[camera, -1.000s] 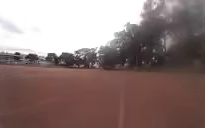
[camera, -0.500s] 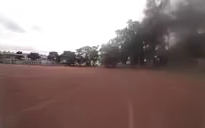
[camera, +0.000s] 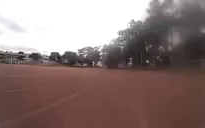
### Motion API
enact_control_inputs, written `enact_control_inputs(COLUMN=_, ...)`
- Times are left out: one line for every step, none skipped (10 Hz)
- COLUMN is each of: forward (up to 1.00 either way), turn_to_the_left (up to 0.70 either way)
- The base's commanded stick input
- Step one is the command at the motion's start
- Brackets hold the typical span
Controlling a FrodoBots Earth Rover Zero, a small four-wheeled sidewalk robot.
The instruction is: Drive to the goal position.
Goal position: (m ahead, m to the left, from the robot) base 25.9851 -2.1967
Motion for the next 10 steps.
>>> enact_control_inputs(forward=1.0, turn_to_the_left=0.0)
enact_control_inputs(forward=1.0, turn_to_the_left=0.0)
enact_control_inputs(forward=1.0, turn_to_the_left=0.0)
enact_control_inputs(forward=1.0, turn_to_the_left=0.0)
enact_control_inputs(forward=1.0, turn_to_the_left=0.0)
enact_control_inputs(forward=1.0, turn_to_the_left=0.0)
enact_control_inputs(forward=1.0, turn_to_the_left=0.0)
enact_control_inputs(forward=1.0, turn_to_the_left=-0.1)
enact_control_inputs(forward=1.0, turn_to_the_left=-0.33)
enact_control_inputs(forward=1.0, turn_to_the_left=-0.4)
